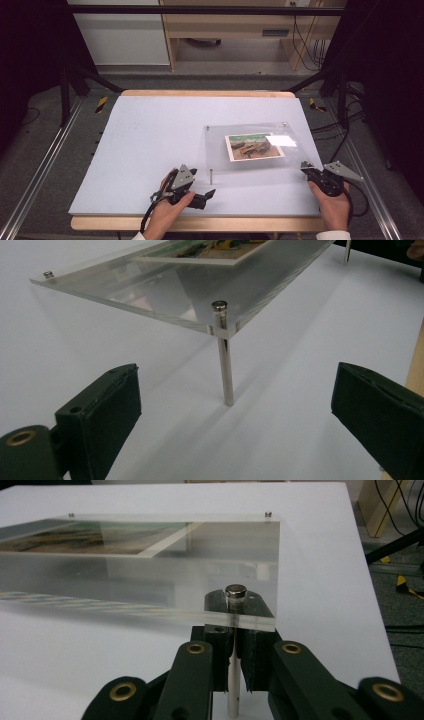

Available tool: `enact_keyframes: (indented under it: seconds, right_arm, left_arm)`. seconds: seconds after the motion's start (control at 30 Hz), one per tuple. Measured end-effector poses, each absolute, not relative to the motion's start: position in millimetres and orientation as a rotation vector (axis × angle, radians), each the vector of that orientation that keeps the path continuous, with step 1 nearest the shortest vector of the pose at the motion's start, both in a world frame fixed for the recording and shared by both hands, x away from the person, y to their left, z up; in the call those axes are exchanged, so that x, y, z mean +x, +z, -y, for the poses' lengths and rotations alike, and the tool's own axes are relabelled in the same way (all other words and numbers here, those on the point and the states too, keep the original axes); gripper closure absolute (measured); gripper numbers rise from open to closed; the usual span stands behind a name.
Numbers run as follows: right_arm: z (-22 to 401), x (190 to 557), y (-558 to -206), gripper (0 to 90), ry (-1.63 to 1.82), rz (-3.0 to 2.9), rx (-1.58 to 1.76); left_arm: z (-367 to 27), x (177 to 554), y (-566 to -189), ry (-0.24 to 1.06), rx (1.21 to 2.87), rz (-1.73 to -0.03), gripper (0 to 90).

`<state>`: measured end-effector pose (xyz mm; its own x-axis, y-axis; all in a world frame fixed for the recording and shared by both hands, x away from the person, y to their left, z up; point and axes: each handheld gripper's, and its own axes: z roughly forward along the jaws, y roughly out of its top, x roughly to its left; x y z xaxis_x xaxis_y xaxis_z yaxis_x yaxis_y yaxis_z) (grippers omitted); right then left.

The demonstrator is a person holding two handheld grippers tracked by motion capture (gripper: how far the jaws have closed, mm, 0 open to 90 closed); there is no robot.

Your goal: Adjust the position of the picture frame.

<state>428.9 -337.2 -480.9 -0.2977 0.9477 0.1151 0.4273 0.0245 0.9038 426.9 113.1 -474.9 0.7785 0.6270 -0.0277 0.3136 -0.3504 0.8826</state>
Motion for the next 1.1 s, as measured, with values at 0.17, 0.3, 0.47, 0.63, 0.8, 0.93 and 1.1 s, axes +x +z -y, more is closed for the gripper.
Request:
enact_keyframes:
  seconds: [0.17, 0.3, 0.47, 0.63, 0.8, 0.93, 1.1]
  right_arm:
    - [338, 429, -476, 84.4, 1.302, -1.716, 1.382]
    - [338, 429, -473, 84.6, 1.318, -1.696, 1.374]
    - [336, 428, -468, 85.0, 1.324, -1.681, 1.366]
    - [335, 428, -466, 85.0, 1.322, -1.679, 1.373]
    - [335, 428, -466, 85.0, 1.319, -1.685, 1.375]
    - [335, 428, -467, 85.0, 1.317, -1.688, 1.377]
    - [335, 428, -467, 84.9, 1.319, -1.687, 1.383]
  left_arm:
    - [-113, 428, -474, 0.378, 1.946, -0.709, 6.1]
    - [-111, 429, -473, 0.374, 1.942, -0.702, 7.1]
    - [-107, 431, -470, 0.366, 1.923, -0.693, 12.3]
    - [-102, 436, -469, 0.348, 1.877, -0.723, 25.3]
    - [-100, 443, -469, 0.326, 1.825, -0.758, 41.4]
    - [-101, 446, -470, 0.325, 1.785, -0.791, 56.1]
    - [-100, 449, -471, 0.330, 1.747, -0.792, 73.1]
